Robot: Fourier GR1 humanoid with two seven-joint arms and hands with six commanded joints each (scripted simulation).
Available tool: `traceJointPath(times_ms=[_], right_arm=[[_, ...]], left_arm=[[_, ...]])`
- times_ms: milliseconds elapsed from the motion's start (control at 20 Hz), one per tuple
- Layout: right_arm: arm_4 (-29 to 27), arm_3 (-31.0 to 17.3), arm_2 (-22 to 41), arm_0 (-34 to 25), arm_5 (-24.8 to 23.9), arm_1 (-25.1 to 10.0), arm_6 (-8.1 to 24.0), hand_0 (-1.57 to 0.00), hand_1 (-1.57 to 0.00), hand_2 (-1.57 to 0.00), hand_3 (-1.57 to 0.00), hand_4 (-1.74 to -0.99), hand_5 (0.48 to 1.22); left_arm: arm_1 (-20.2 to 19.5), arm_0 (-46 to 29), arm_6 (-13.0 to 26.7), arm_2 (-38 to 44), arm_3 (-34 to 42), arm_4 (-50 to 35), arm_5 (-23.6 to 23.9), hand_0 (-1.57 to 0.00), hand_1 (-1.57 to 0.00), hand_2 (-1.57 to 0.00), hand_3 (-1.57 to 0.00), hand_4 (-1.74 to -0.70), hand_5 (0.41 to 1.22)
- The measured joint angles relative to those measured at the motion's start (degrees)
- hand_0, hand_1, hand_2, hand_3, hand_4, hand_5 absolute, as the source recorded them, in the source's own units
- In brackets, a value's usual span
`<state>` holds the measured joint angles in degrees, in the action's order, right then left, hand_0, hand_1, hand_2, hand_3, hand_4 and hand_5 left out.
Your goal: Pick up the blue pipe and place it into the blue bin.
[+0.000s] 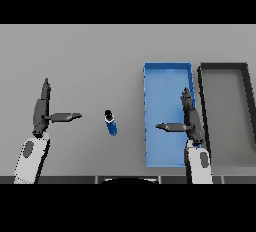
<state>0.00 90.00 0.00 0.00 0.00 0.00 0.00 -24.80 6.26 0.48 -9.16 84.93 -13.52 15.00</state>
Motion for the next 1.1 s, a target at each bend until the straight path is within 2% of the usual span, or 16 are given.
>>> traceJointPath(times_ms=[300,350,400,500,650,800,1000,1100], right_arm=[[0.30,-1.44,-0.08,-1.49,-0.29,0.19,0.87,0.00,0.00,0.00,0.00,-1.254,0.598],[3.78,0.61,1.81,1.91,1.38,-3.52,-3.17,0.00,0.00,0.00,0.00,-1.255,0.597],[5.73,2.32,3.19,3.64,2.48,-5.49,-4.71,0.00,0.00,0.00,0.00,-1.251,0.597],[8.59,4.19,4.68,5.70,2.85,-7.45,-4.80,0.00,0.00,0.00,0.00,-1.244,0.596],[9.22,5.63,5.19,5.52,3.12,-8.19,-1.85,0.00,0.00,0.00,0.00,-1.228,0.595],[8.92,6.03,5.40,5.74,3.59,-8.25,-1.96,0.00,0.00,0.00,0.00,-1.226,0.596],[8.38,5.13,5.17,5.12,4.34,-8.66,-3.43,0.00,0.00,0.00,0.00,-1.242,0.618],[8.51,5.03,5.67,5.02,4.67,-8.39,-4.08,0.00,0.00,0.00,0.00,-1.266,0.633]], left_arm=[[0.36,1.44,0.50,0.05,-1.27,0.08,0.05,0.00,0.00,0.00,0.00,-1.19,0.605],[-3.32,-0.74,-3.68,-0.82,-0.93,-1.20,-7.36,0.00,0.00,0.00,0.00,-1.19,0.606],[-6.10,-1.67,-5.36,-1.10,-0.99,-2.11,-12.18,0.00,0.00,0.00,0.00,-1.19,0.604],[-8.29,-1.70,-6.29,-1.37,-2.47,-3.00,-17.07,0.00,0.00,0.00,0.00,-1.19,0.603],[-9.55,-1.84,-8.16,-2.12,-2.26,-2.63,-19.75,0.00,0.00,0.00,0.00,-1.17,0.605],[-11.32,-3.26,-9.38,-4.60,0.66,-2.35,-24.18,0.00,0.00,0.00,0.00,-1.17,0.592],[-12.79,-5.63,-6.85,-8.83,5.64,-2.30,-29.04,0.00,0.00,0.00,0.00,-1.18,0.544],[-12.95,-5.81,-4.84,-10.49,7.68,-1.79,-29.68,0.00,0.00,0.00,0.00,-1.20,0.523]])
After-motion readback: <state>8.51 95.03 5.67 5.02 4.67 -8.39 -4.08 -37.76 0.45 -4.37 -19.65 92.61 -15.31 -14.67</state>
